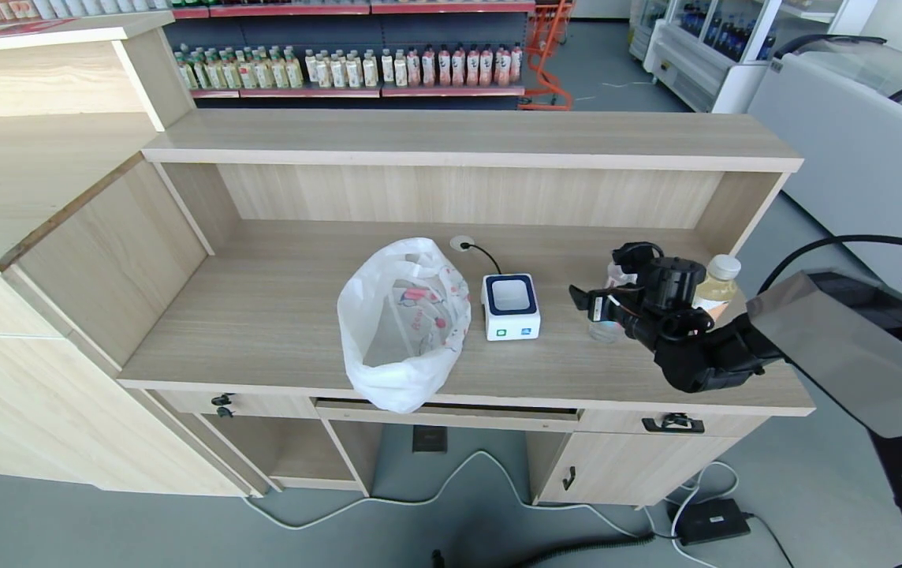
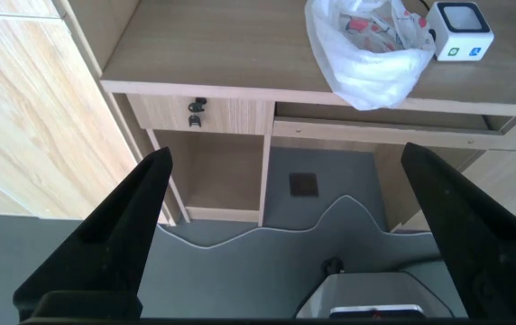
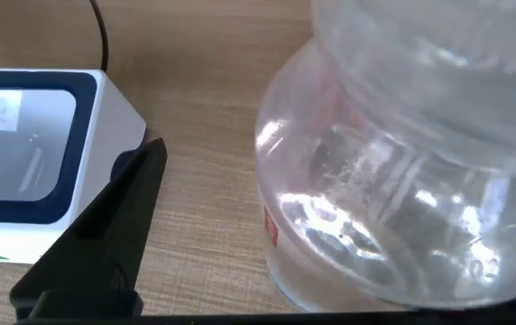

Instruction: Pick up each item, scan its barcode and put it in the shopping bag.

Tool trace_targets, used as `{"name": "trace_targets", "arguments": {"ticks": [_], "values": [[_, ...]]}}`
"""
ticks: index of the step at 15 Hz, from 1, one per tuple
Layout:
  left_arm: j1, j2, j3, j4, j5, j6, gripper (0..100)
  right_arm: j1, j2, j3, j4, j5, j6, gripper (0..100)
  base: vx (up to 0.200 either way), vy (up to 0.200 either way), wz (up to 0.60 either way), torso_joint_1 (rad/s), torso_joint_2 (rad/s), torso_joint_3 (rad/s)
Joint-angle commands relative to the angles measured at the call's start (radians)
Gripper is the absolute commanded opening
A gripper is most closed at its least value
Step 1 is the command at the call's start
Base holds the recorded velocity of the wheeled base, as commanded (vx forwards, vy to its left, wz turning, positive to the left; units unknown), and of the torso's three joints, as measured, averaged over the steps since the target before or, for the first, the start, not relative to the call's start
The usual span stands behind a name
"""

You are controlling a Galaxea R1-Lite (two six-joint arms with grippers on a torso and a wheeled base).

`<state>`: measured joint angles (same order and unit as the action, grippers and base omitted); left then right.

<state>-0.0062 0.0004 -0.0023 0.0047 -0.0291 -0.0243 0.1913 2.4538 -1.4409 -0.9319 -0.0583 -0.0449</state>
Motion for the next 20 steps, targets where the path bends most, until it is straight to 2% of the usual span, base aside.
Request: {"name": "trace_targets", "arguments": {"ticks": [1,2,8,16,20], "values": [[0.000,0.000,0.001,0.000,0.000,0.000,100,-0.001,0.014,-0.027,0.001,0.000,-0.001,100,0.000,0.000,0.00,0.000,0.00,0.000],[0.000,0.000,-0.001,0.000,0.000,0.000,100,-0.001,0.016,-0.030,0.001,0.000,-0.003,0,0.000,0.000,0.00,0.000,0.00,0.000],[0.000,0.000,0.001,0.000,0.000,0.000,100,-0.009,0.004,-0.030,-0.002,-0.005,-0.010,0,0.000,0.000,0.00,0.000,0.00,0.000],[0.000,0.000,-0.001,0.001,0.000,0.000,100,-0.021,0.004,0.097,-0.067,-0.009,-0.053,0,0.000,0.000,0.00,0.000,0.00,0.000],[0.000,0.000,0.001,0.000,0.000,0.000,100,-0.021,-0.049,0.097,-0.071,-0.005,-0.035,0,0.000,0.000,0.00,0.000,0.00,0.000]]}}
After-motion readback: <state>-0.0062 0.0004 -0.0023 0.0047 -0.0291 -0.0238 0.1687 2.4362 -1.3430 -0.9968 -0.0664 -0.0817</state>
